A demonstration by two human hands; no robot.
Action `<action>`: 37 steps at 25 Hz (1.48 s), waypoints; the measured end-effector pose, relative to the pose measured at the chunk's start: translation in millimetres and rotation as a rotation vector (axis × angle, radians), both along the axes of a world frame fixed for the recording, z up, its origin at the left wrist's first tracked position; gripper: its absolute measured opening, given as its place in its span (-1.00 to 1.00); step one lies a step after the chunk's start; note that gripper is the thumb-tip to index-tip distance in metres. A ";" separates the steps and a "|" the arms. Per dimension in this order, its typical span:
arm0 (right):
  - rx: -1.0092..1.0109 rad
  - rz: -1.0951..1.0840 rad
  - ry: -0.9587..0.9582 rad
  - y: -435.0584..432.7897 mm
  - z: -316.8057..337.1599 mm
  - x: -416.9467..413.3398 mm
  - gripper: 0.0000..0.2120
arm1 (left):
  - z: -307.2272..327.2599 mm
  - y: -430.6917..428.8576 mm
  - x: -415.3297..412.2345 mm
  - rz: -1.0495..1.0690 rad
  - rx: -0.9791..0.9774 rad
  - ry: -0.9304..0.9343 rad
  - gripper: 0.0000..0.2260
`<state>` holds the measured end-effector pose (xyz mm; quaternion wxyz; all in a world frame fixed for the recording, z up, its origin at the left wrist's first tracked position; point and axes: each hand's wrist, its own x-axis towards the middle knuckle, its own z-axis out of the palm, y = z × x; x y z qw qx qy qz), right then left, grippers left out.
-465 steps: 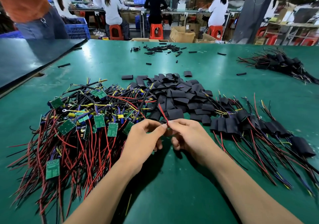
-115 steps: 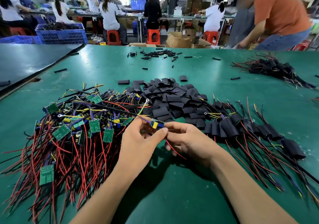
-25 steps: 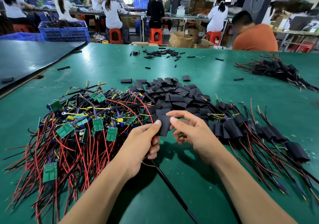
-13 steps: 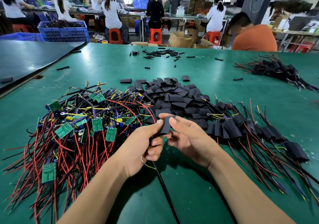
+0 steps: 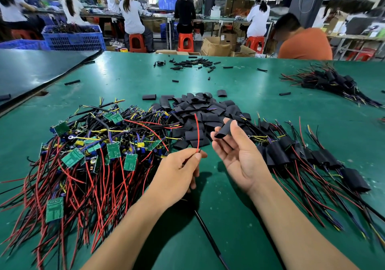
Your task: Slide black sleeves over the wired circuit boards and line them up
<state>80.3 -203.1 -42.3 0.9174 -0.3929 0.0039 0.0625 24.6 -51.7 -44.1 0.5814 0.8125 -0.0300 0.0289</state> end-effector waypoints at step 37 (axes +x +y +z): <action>-0.362 0.017 -0.204 14.9 -8.3 -10.7 -0.72 | 3.1 3.1 -0.7 0.035 -0.245 -0.025 -0.86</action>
